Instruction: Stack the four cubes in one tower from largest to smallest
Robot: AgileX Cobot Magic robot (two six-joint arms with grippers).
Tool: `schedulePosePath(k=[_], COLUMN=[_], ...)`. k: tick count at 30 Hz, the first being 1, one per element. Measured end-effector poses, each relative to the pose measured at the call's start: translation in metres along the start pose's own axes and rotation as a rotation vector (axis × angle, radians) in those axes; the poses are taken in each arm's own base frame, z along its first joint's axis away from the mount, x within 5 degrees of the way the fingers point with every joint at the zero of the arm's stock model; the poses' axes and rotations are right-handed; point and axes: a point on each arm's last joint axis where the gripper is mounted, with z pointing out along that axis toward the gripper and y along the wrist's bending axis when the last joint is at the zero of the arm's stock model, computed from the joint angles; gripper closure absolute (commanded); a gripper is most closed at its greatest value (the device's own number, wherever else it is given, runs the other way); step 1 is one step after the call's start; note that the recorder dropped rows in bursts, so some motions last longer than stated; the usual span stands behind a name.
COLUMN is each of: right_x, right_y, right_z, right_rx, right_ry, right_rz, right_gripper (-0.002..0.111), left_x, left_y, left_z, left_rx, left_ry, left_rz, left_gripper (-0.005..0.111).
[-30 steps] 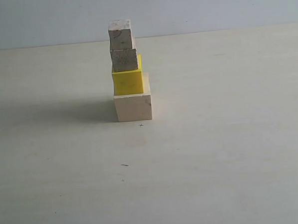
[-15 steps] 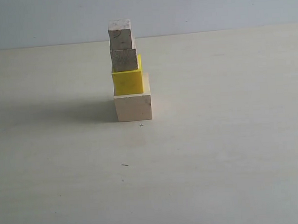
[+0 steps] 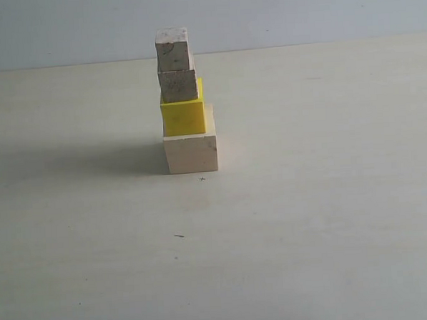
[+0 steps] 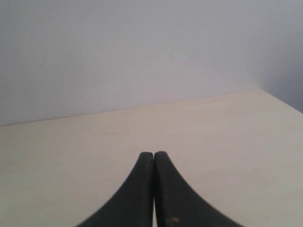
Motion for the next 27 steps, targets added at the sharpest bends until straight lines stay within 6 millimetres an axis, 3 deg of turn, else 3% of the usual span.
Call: schedulePosePath(k=[8, 27], right_x=[0.012, 0.013], right_y=[-0.001, -0.001], right_z=[-0.002, -0.002], right_rx=[0.01, 0.012], right_ry=[0.126, 0.143], right_rz=[-0.003, -0.003], right_gripper=[0.108, 0.108], left_x=[0.0, 0.0], left_y=[0.0, 0.0], left_z=[0.0, 0.0], left_rx=[0.0, 0.0], left_ry=[0.0, 0.0], left_rz=[0.0, 0.0], left_gripper=[0.107, 0.107])
